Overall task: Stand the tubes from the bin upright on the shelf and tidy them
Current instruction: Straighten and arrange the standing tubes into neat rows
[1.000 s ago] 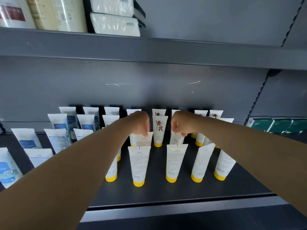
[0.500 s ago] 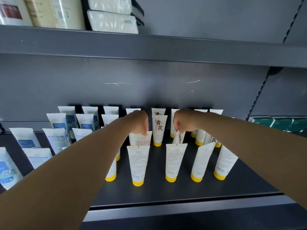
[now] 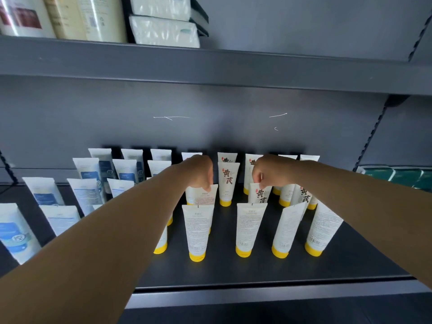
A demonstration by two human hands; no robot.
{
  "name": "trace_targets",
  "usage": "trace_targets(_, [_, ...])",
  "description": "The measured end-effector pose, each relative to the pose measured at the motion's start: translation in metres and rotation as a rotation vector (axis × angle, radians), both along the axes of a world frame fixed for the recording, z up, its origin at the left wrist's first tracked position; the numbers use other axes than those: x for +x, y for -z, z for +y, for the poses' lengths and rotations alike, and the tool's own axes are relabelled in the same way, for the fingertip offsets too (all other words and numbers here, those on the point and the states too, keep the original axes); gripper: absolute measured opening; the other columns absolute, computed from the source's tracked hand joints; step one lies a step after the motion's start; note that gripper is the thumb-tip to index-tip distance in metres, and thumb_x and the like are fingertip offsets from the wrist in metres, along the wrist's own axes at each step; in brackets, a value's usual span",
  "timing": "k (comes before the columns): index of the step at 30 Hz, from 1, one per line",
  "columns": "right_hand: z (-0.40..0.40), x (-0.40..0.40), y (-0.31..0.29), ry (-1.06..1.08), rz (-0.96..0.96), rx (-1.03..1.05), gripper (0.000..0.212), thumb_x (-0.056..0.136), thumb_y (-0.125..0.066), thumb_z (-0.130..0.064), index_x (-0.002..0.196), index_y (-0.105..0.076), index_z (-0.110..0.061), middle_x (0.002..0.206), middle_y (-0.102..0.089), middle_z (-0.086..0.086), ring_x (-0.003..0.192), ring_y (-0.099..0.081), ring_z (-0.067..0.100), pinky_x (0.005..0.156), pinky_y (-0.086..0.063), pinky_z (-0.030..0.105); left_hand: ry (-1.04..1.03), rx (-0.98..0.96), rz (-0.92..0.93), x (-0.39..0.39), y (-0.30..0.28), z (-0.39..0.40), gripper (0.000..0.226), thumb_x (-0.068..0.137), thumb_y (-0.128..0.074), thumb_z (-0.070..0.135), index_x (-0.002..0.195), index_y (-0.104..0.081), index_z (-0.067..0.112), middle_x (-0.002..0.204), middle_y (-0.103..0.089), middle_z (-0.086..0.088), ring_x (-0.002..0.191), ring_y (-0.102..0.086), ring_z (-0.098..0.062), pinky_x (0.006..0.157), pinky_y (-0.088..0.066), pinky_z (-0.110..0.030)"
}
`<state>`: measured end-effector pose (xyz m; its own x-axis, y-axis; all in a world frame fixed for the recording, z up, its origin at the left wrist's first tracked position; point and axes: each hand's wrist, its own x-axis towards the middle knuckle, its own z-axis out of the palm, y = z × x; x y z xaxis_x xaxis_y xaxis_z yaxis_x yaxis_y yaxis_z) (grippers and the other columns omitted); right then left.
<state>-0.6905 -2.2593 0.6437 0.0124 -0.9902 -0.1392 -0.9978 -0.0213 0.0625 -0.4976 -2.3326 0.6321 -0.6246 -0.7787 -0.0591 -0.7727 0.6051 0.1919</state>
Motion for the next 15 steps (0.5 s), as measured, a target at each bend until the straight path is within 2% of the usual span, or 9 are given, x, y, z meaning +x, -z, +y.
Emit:
trace_targets(2, [0.001, -0.002, -0.003, 0.008, 0.006, 0.002, 0.01, 0.083, -0.068, -0.013, 0.092, -0.071, -0.017, 0.086, -0.062, -0.01, 0.084, -0.06, 0.011, 0.078, -0.049, 0.025, -0.001, -0.001, -0.007, -0.001, 0.0, -0.001, 0.036, 0.079, -0.074, 0.021, 0.111, -0.067, 0.008, 0.111, -0.068, -0.008, 0.105, -0.062, -0.023, 0.095, -0.049, -0.034])
trace_targets(6, [0.002, -0.007, -0.01, 0.039, 0.025, -0.001, 0.014, 0.084, -0.068, -0.012, 0.097, -0.07, -0.014, 0.089, -0.057, -0.009, 0.086, -0.057, 0.011, 0.081, -0.048, 0.024, -0.01, -0.001, -0.006, -0.001, 0.001, -0.003, 0.036, 0.08, -0.073, 0.021, 0.112, -0.066, 0.008, 0.111, -0.068, -0.008, 0.103, -0.062, -0.023, 0.093, -0.05, -0.033])
trace_targets(9, [0.004, -0.012, -0.005, 0.066, 0.046, -0.008, 0.013, 0.083, -0.069, -0.011, 0.095, -0.07, -0.013, 0.093, -0.063, -0.004, 0.087, -0.06, 0.014, 0.08, -0.049, 0.025, -0.012, -0.004, -0.01, -0.002, 0.001, -0.002, 0.036, 0.08, -0.073, 0.021, 0.113, -0.066, 0.008, 0.112, -0.068, -0.008, 0.104, -0.062, -0.023, 0.093, -0.05, -0.032])
trace_targets(12, [0.004, -0.016, 0.0, 0.099, 0.025, -0.027, 0.016, 0.082, -0.07, -0.011, 0.098, -0.071, -0.013, 0.101, -0.067, -0.001, 0.086, -0.06, 0.014, 0.074, -0.043, 0.022, -0.013, -0.007, -0.033, -0.002, 0.001, -0.003, 0.038, 0.081, -0.072, 0.022, 0.115, -0.065, 0.008, 0.114, -0.067, -0.008, 0.106, -0.061, -0.024, 0.094, -0.05, -0.033])
trace_targets(15, [0.004, -0.017, -0.002, 0.107, 0.013, -0.015, 0.018, 0.082, -0.07, -0.013, 0.1, -0.07, -0.013, 0.105, -0.068, 0.0, 0.089, -0.061, 0.014, 0.075, -0.042, 0.021, -0.011, -0.008, -0.037, -0.003, 0.001, -0.003, 0.038, 0.081, -0.072, 0.022, 0.115, -0.065, 0.007, 0.114, -0.067, -0.008, 0.105, -0.062, -0.024, 0.094, -0.05, -0.033])
